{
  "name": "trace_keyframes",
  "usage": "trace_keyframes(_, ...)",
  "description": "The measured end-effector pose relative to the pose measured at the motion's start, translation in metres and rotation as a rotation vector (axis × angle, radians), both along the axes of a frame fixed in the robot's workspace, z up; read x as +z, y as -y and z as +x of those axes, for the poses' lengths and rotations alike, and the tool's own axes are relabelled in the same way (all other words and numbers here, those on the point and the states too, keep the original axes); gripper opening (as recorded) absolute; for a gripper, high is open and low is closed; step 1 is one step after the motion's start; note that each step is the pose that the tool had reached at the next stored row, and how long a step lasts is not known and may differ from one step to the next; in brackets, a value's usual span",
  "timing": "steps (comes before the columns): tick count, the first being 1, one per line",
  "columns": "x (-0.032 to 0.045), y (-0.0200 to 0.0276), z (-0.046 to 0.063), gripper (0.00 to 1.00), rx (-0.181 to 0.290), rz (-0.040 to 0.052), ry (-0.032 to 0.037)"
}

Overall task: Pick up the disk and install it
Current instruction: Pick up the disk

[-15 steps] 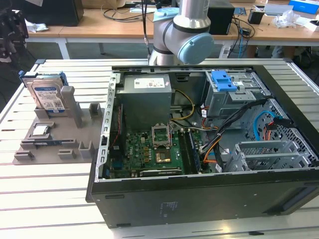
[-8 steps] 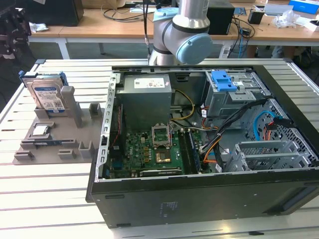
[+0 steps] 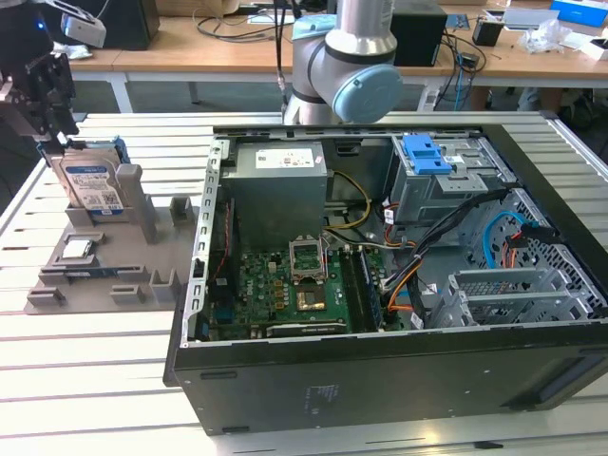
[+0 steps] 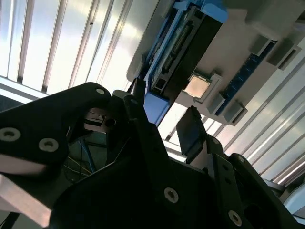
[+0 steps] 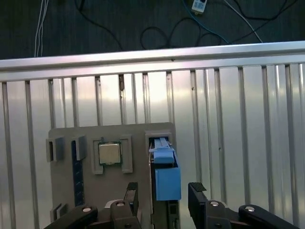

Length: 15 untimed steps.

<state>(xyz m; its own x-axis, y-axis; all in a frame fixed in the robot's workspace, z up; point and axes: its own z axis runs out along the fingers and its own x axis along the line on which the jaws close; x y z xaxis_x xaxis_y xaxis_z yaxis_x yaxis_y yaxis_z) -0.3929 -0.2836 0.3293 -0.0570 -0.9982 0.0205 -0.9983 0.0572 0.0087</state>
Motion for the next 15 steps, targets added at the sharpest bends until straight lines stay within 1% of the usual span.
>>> trace_keyframes(2, -0.0036, 0.0, 0.0, 0.54, 0.005, -0.0001, 0.0)
trace_keyframes(4, -0.0098, 0.0, 0.0, 0.54, 0.013, -0.0001, 0.0)
trace_keyframes(5, -0.0116, -0.0001, 0.0, 0.54, 0.015, 0.0, 0.0001)
trace_keyframes(7, -0.0183, 0.0, 0.0, 0.54, 0.023, 0.0, 0.0)
trace_keyframes(13, -0.0304, -0.0001, 0.0, 0.54, 0.036, 0.0, 0.0001)
trace_keyframes(14, -0.0341, -0.0001, 0.0, 0.54, 0.038, 0.0, 0.0)
trace_keyframes(15, -0.0357, -0.0001, 0.0, 0.54, 0.039, 0.0, 0.0001)
